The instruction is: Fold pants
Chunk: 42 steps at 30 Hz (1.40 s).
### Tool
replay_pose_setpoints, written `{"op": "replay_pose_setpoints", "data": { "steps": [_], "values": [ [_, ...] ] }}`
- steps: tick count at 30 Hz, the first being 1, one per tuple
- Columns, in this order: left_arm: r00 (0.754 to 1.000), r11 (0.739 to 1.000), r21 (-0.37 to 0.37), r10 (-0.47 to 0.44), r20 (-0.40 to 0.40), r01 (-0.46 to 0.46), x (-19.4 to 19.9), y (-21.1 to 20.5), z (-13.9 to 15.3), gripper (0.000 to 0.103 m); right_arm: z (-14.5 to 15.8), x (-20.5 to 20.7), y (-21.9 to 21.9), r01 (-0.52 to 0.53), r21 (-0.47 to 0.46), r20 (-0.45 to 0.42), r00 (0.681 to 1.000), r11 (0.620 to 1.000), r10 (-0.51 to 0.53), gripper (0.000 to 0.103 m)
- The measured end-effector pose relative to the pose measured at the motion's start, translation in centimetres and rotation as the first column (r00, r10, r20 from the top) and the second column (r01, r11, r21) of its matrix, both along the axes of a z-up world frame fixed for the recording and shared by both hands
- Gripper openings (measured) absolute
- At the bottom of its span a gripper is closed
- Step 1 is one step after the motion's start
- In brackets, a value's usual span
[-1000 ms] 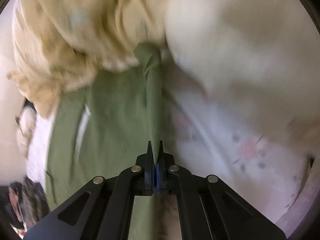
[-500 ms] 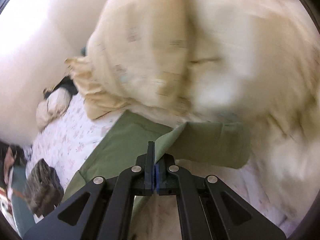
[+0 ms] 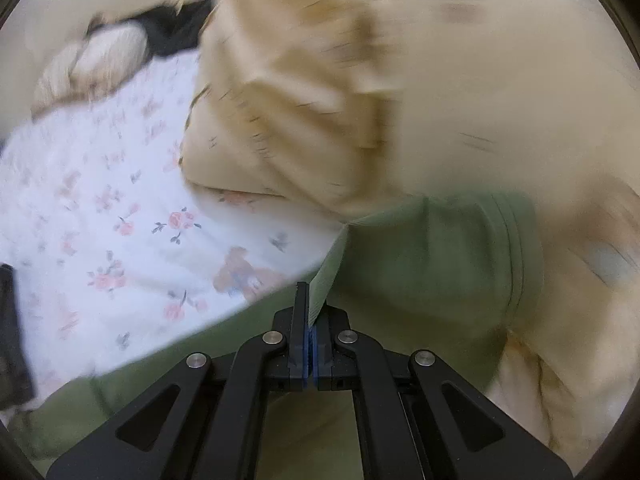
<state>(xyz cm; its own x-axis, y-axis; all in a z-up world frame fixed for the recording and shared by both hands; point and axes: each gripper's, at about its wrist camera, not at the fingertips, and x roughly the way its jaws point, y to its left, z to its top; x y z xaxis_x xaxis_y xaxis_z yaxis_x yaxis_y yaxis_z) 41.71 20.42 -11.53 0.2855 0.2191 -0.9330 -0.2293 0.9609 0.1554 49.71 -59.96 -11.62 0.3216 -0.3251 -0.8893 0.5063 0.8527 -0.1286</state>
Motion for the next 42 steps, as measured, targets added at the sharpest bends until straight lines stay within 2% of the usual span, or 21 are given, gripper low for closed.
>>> {"op": "replay_pose_setpoints", "data": {
  "steps": [3,6,7,9,10,11,12,13,16,17,20,22,24,27,29,32,33,35,37,39,42],
  "values": [
    [1.0,1.0,0.016,0.005,0.011,-0.005,2.3,0.4,-2.0,0.012,-2.7,2.7,1.2,-0.038,-0.035,-0.029,0.999,0.999,0.037,0.0],
    [0.998,0.997,-0.066,0.033,0.046,-0.03,3.1,1.3,-2.5,0.017,-4.7,4.1,1.5,-0.081,-0.052,-0.084,0.994,0.995,0.077,0.0],
    [0.998,0.994,-0.104,0.034,0.044,-0.029,2.9,1.6,-2.7,0.027,-5.2,4.4,1.3,-0.089,-0.035,-0.101,0.991,0.995,0.085,0.001],
    [0.999,0.991,-0.13,0.03,0.044,-0.024,2.4,2.2,-2.5,0.06,-5.3,4.6,1.2,-0.127,-0.023,-0.116,0.986,0.992,0.123,0.006],
    [0.997,0.99,-0.135,0.034,0.068,-0.024,1.9,2.6,-2.0,0.075,-4.9,4.5,1.2,-0.152,-0.033,-0.118,0.982,0.988,0.148,0.019],
    [0.996,0.986,-0.167,0.018,0.087,-0.004,1.3,2.8,-1.4,0.077,-4.5,4.4,1.0,-0.169,-0.045,-0.122,0.979,0.985,0.163,0.03],
    [0.995,0.985,-0.175,0.006,0.097,0.011,0.8,2.9,-0.6,0.08,-3.8,4.2,0.7,-0.178,-0.06,-0.123,0.978,0.982,0.17,0.059],
    [0.993,0.986,-0.167,0.012,0.115,0.008,0.1,2.9,0.2,0.081,-2.7,3.7,0.4,-0.169,-0.087,-0.106,0.982,0.982,0.16,0.071],
    [0.958,0.99,-0.138,0.027,0.285,0.013,-2.9,1.9,3.8,0.084,1.5,1.3,0.5,-0.152,-0.084,0.065,0.985,0.985,0.158,0.071],
    [0.949,0.99,-0.124,-0.023,0.315,0.065,-3.5,0.6,4.3,0.085,2.0,0.8,1.1,-0.168,-0.065,0.091,0.981,0.984,0.173,0.071],
    [0.928,0.965,-0.008,-0.248,0.277,0.261,-4.0,-5.5,2.9,0.085,1.9,-0.7,6.5,-0.373,0.091,0.124,0.924,0.923,0.361,0.066],
    [0.915,0.949,0.039,-0.312,0.254,0.313,-3.0,-8.7,1.1,0.085,0.7,-2.3,11.8,-0.494,0.14,0.119,0.869,0.858,0.48,0.065],
    [0.927,0.951,0.07,-0.308,0.216,0.3,-1.3,-10.4,-1.5,0.085,-1.1,-3.9,16.1,-0.55,0.179,0.116,0.835,0.816,0.538,0.065],
    [0.979,0.97,0.141,-0.202,0.028,0.197,1.2,-9.7,-6.5,0.086,-5.3,-5.4,20.1,-0.582,0.136,0.021,0.811,0.802,0.585,0.065],
    [0.982,0.973,0.13,-0.191,0.004,0.189,1.4,-9.3,-7.8,0.086,-7.5,-5.9,19.2,-0.525,0.138,0.009,0.848,0.84,0.529,0.067],
    [0.976,0.943,0.252,-0.219,-0.015,0.216,0.7,-11.5,-6.6,0.082,-7.2,-7.3,17.9,-0.469,0.154,0.037,0.882,0.87,0.469,0.067],
    [0.971,0.953,0.204,-0.236,0.03,0.225,-0.2,-12.0,-5.3,0.082,-6.3,-7.8,17.9,-0.471,0.136,0.029,0.881,0.872,0.471,0.067],
    [0.956,0.965,0.075,-0.26,0.136,0.252,-2.6,-12.5,-2.8,0.084,-3.8,-9.9,16.5,-0.476,0.098,0.121,0.878,0.874,0.464,0.067],
    [0.934,0.954,0.031,-0.3,0.196,0.3,-4.8,-13.1,-0.8,0.084,-2.2,-12.2,13.6,-0.422,0.047,0.171,0.897,0.906,0.409,0.069],
    [0.924,0.948,0.026,-0.314,0.22,0.317,-6.3,-13.5,0.3,0.084,-1.1,-15.0,8.5,-0.284,0.024,0.224,0.936,0.958,0.272,0.069],
    [0.947,0.969,-0.011,-0.24,0.214,0.248,-7.3,-13.0,0.9,0.084,-1.2,-18.8,-1.3,0.007,0.09,0.266,0.963,0.996,-0.031,0.071]
  ]
}}
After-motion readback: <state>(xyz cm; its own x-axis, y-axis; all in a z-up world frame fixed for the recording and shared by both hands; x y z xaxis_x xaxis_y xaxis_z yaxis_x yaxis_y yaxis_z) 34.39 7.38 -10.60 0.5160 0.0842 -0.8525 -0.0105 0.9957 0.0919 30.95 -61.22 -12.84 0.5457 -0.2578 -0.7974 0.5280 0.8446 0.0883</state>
